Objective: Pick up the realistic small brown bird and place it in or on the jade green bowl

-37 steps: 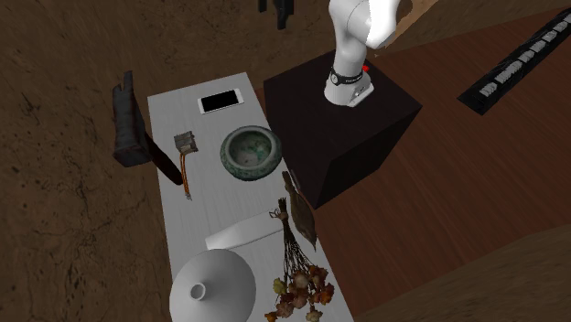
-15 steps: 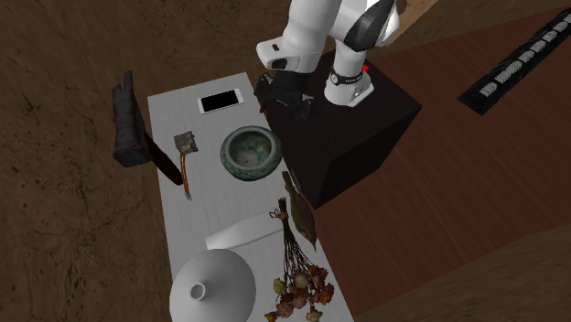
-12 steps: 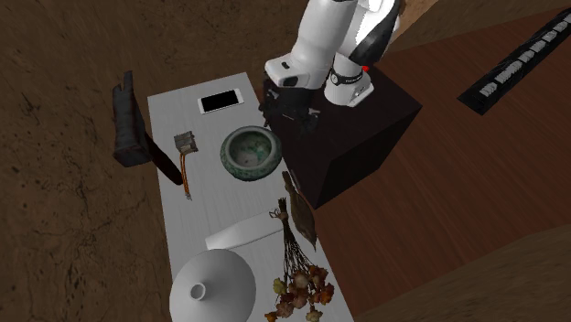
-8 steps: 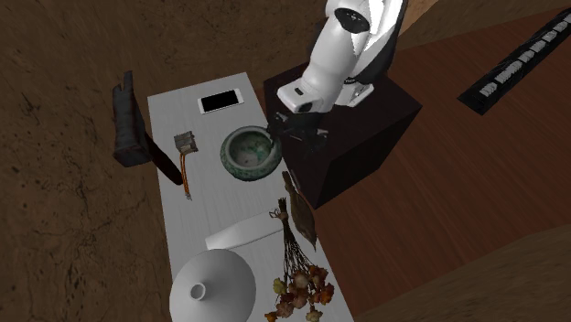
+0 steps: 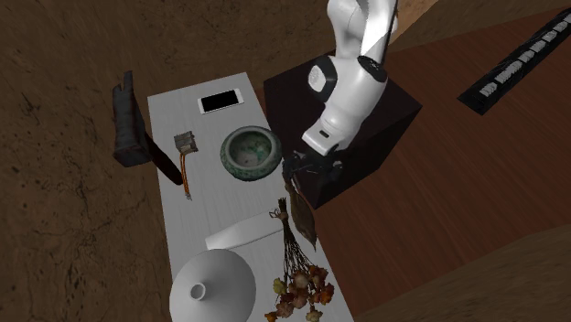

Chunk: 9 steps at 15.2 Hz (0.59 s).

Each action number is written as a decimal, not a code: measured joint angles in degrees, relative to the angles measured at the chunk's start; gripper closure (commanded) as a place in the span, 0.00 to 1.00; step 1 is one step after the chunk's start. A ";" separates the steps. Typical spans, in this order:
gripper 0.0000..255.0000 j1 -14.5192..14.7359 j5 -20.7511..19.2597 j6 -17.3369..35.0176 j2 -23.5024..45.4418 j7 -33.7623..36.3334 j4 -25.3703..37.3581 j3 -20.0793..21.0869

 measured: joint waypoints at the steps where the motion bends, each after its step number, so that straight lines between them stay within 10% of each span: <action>1: 0.00 -0.22 -4.15 0.39 1.75 3.10 0.71 -0.03; 9: 0.00 0.62 -17.86 0.51 9.33 13.06 5.10 -2.45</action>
